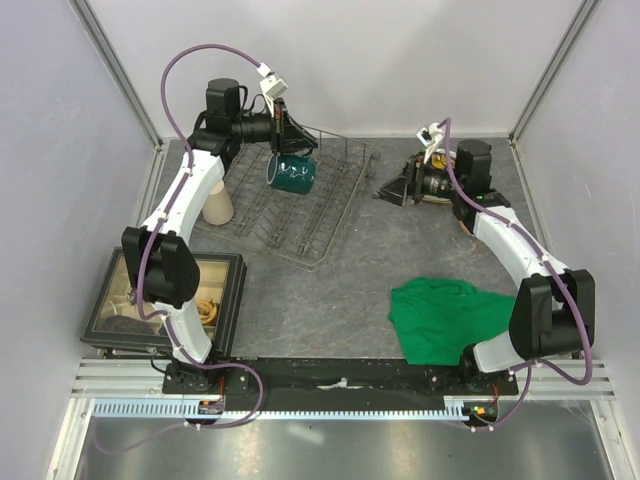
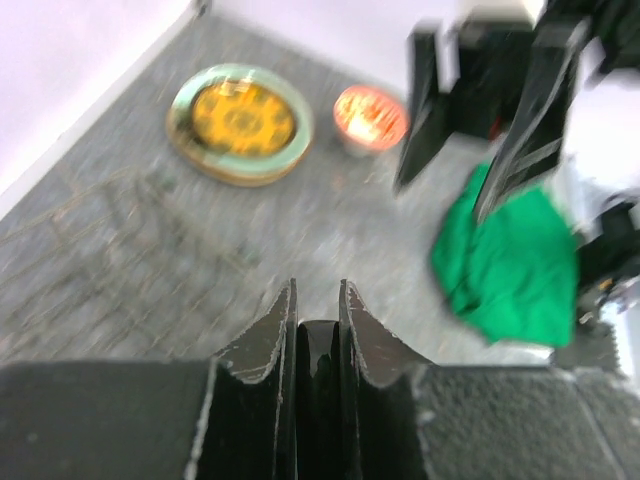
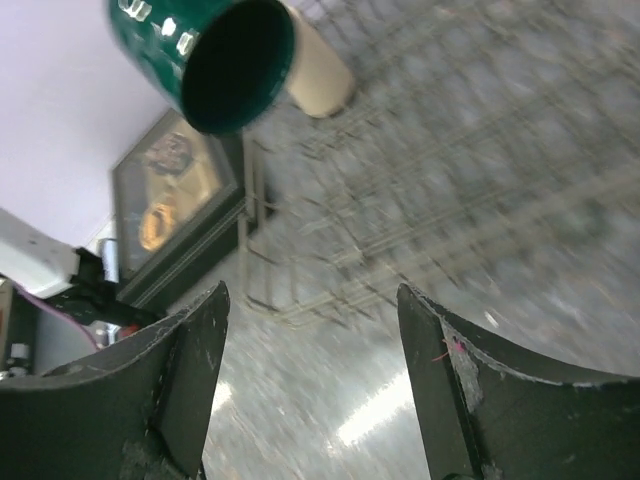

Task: Unload the mixed dishes from the dish rack
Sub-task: Pick up the cup from the dish rack, then place the cup at the center of the board.

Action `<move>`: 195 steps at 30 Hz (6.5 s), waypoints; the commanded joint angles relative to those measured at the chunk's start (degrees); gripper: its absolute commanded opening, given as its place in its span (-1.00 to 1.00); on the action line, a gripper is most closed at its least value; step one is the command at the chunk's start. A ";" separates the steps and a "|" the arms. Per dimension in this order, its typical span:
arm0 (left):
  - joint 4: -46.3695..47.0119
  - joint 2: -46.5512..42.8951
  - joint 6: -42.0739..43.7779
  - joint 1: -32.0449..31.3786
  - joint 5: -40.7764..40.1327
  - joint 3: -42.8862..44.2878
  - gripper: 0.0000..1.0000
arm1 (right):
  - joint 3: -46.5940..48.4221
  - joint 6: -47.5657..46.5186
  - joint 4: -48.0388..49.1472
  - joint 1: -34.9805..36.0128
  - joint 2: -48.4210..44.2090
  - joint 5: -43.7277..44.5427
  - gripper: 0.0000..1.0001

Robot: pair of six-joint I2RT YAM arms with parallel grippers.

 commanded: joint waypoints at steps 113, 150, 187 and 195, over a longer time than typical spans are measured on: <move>40.81 -5.80 -42.25 2.77 7.84 -10.07 0.99 | 10.08 15.53 31.51 21.32 15.56 6.92 -1.00; -21.35 -3.51 17.71 7.52 -17.21 -2.95 0.99 | 26.61 -27.90 -44.79 2.86 9.05 50.78 -1.00; -24.07 -4.48 23.16 7.52 -18.45 -9.10 0.99 | 6.92 -38.45 -41.28 -5.93 11.33 52.72 -1.00; -24.07 -4.48 23.25 7.52 -18.10 -9.28 0.99 | 7.00 -39.06 -39.87 -6.46 13.27 51.84 -1.00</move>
